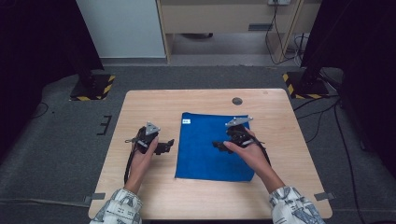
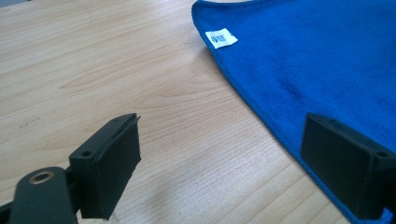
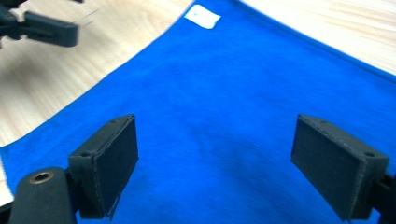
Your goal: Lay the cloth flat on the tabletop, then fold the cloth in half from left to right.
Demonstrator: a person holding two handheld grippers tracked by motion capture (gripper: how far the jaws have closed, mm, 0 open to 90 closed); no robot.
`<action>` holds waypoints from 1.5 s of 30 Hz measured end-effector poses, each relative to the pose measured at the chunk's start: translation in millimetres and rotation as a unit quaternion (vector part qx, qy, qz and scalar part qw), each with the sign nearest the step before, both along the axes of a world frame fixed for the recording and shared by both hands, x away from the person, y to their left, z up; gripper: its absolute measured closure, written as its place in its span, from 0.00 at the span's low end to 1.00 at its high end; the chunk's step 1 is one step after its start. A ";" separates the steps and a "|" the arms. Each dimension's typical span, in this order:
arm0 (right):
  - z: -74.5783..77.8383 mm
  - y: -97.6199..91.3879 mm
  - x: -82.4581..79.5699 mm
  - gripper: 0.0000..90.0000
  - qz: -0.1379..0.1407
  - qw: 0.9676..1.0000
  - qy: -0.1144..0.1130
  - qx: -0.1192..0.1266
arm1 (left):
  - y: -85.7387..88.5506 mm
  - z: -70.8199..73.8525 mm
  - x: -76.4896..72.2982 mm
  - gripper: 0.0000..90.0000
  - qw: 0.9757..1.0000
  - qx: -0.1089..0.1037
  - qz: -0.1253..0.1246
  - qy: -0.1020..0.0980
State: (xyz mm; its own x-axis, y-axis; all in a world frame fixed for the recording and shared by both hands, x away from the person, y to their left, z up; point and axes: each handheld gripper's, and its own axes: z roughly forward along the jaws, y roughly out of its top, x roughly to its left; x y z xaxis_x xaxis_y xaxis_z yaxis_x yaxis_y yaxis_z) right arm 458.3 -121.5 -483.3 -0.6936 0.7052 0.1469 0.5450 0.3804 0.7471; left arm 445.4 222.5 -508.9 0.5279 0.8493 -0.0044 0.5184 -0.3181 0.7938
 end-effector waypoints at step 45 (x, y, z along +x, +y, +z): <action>-20.4 119.4 -63.8 0.58 0.145 0.989 -0.014 -0.032 | 24.7 -3.2 5.1 0.12 0.999 0.012 0.047 0.011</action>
State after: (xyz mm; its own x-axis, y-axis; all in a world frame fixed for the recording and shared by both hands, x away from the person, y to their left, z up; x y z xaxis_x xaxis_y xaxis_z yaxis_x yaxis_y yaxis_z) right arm 394.5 -2.1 -503.7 -0.8707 0.4839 0.0873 0.3865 0.5637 0.7300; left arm 450.5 247.2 -512.1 0.4461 0.8949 0.0048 0.5643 -0.2855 0.7746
